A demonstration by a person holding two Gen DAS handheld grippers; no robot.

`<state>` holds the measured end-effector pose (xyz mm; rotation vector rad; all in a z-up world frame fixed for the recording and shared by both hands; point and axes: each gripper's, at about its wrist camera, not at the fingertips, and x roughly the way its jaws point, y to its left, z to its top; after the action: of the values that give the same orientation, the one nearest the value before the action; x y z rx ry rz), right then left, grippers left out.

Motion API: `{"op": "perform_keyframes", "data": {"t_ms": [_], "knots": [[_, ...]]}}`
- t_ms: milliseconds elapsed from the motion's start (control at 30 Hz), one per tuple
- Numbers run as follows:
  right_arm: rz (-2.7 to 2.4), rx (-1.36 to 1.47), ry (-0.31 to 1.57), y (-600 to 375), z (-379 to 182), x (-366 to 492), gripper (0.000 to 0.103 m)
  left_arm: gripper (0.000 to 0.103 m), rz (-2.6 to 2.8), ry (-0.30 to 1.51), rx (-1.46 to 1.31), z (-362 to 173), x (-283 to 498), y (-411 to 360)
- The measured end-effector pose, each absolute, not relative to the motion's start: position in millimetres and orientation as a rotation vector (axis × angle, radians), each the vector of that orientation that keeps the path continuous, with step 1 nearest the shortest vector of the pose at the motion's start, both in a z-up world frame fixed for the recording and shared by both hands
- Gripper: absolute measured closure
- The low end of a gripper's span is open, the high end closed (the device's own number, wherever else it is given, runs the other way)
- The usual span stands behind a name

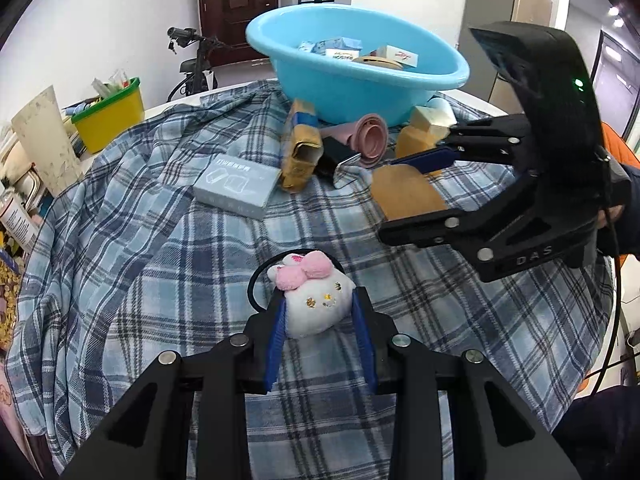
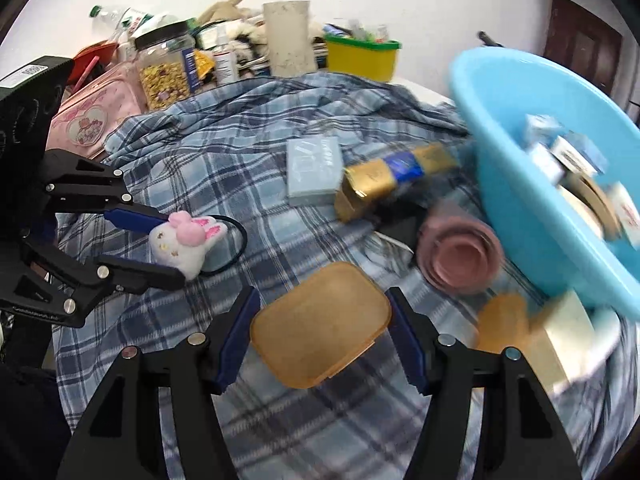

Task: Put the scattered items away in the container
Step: 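Carry the hair tie and orange soap box toward the blue basin with both grippers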

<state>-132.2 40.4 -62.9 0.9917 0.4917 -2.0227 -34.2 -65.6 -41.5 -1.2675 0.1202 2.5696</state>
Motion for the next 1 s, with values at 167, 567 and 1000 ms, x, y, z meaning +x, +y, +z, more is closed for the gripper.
{"op": "perform_keyframes", "data": {"t_ms": [167,567,1000], "knots": [[-2.138,1.011,0.448,74,-54,-118,0.04,0.069,2.547,0.131,-1.245,-38,-33,-48],[-2.299,1.063,0.315,151,-42,-92,0.04,0.069,2.493,0.164,-1.183,-31,-31,1],[-2.445,1.087,0.185,196,-47,-71,0.04,0.069,2.506,0.17,-1.178,-34,-31,33]]}}
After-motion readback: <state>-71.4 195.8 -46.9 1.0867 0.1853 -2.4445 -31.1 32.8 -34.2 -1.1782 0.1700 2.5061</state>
